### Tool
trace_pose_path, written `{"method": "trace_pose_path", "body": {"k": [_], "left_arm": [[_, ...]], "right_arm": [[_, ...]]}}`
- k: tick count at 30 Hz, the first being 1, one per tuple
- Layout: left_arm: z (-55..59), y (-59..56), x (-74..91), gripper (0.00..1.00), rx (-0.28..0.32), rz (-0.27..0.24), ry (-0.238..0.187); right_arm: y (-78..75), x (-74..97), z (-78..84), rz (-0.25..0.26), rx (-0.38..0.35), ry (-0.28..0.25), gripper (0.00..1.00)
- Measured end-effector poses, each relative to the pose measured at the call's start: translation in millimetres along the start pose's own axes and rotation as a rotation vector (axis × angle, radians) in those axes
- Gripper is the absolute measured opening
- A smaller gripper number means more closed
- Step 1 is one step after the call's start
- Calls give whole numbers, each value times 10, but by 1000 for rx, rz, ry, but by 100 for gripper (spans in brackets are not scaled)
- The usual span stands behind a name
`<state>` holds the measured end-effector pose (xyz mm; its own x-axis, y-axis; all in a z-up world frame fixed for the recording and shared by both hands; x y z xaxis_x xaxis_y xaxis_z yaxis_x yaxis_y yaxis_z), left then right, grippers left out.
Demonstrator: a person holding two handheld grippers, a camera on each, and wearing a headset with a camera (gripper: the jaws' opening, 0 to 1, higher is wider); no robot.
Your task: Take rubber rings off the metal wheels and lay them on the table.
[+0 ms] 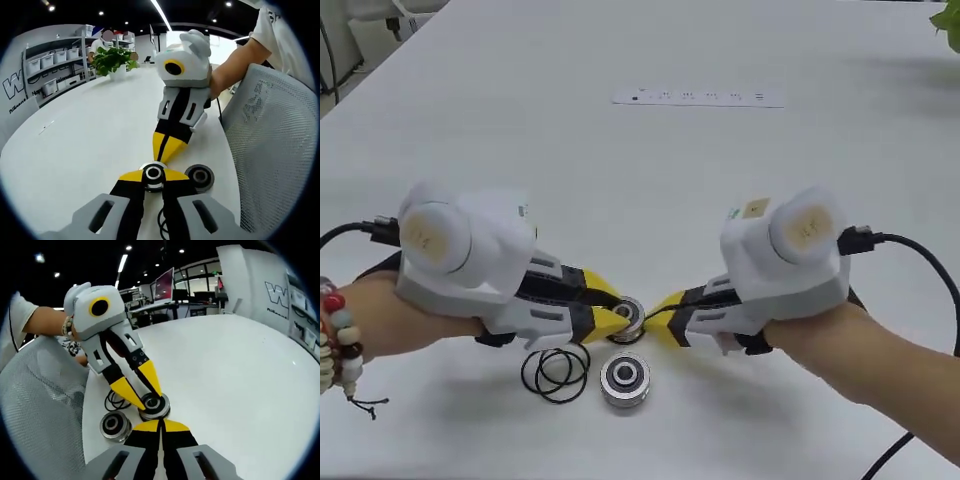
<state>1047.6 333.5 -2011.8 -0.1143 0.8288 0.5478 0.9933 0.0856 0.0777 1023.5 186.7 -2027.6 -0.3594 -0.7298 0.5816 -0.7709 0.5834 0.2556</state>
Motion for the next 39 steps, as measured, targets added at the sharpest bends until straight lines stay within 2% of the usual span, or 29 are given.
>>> {"method": "trace_pose_path", "body": {"k": [3, 6, 7, 9, 10, 12, 14, 18, 20, 24, 25, 27, 30, 36, 39], "left_arm": [[5, -3, 1, 7, 1, -3, -5], [9, -3, 1, 7, 0, -4, -8], [9, -4, 2, 7, 0, -4, -9], [10, -5, 1, 7, 0, -4, -11], [9, -6, 0, 7, -1, -4, -12], [8, -8, -1, 7, -12, -4, -11], [0, -15, -4, 7, -32, -12, -6], [-6, -17, -10, 7, -25, -18, -6], [-10, -17, -14, 8, -25, -19, -7], [-17, -22, -15, 8, -27, -21, -8], [-18, -22, -16, 8, -26, -22, -9], [-19, -22, -17, 8, -25, -21, -11], [-20, -23, -18, 8, -23, -23, -16], [-27, -14, -23, 8, -6, -17, -16], [-43, -8, -21, 8, -30, -8, -3]], "right_arm": [[-31, 33, 22, -21, -117, -33, 0], [-52, 54, 36, -25, -168, -52, 0], [-65, 71, 10, -21, -183, -95, 0], [-41, 100, -18, -56, -257, -125, 0], [-64, 98, -1, -60, -255, -94, 0], [-41, 82, -13, -58, -237, -110, 0], [-22, 79, -28, -57, -248, -118, 0], [70, 56, -88, -67, -211, -111, 0], [65, 50, -108, -71, -194, -108, 0], [115, 41, -148, -91, -186, -123, 0], [140, 38, -172, -95, -160, -126, 0], [122, 31, -162, -38, -90, -85, 0], [77, 18, -148, -50, -126, -97, 0], [47, 44, -121, -29, -143, -97, 0], [26, 69, -117, -26, -152, -101, 0]]}}
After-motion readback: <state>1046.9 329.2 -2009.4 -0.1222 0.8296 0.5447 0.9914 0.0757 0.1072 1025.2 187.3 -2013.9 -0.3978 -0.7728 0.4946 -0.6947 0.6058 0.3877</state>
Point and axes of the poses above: the centre of the closed fingertips' face, and the gripper's own axes: x roughly backward along the fingers, y roughly to its left, z roughly out of its underside, the point moved 9 cm from there along x, roughly backward along the fingers, and after that the axes turned 2 degrees about -x, right-handed, at the moved point
